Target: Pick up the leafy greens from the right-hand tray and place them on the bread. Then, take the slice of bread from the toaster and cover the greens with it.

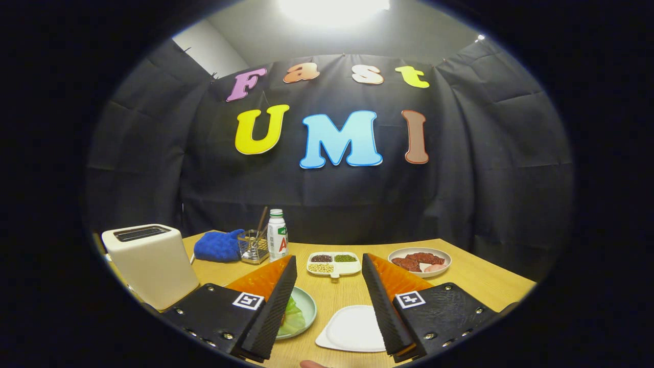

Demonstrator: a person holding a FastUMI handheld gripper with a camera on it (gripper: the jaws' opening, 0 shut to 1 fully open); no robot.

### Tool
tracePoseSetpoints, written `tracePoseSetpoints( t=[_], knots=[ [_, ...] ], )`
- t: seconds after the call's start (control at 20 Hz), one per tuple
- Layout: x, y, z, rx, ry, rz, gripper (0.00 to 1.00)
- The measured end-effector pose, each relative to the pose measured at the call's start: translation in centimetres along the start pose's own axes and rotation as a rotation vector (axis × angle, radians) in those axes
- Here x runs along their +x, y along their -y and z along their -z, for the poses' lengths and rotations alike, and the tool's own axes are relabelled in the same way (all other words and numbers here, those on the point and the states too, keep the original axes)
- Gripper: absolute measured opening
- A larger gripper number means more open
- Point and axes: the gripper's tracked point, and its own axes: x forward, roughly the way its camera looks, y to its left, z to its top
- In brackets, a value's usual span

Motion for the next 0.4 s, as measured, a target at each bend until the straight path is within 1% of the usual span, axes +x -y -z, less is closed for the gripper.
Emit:
tracePoseSetpoints(
  t=[0.05,0.15,0.25,0.4],
  knots=[
    [-0.3,1.0,0.1,-0.007,-0.004,-0.007,0.79],
    [-0.9,3.7,-0.2,-0.058,0.019,0.020,0.79],
    [-1.5,5.6,-0.1,-0.091,0.027,0.026,0.79],
    [-2.1,8.6,-0.2,-0.043,0.027,0.028,0.79]
  ],
)
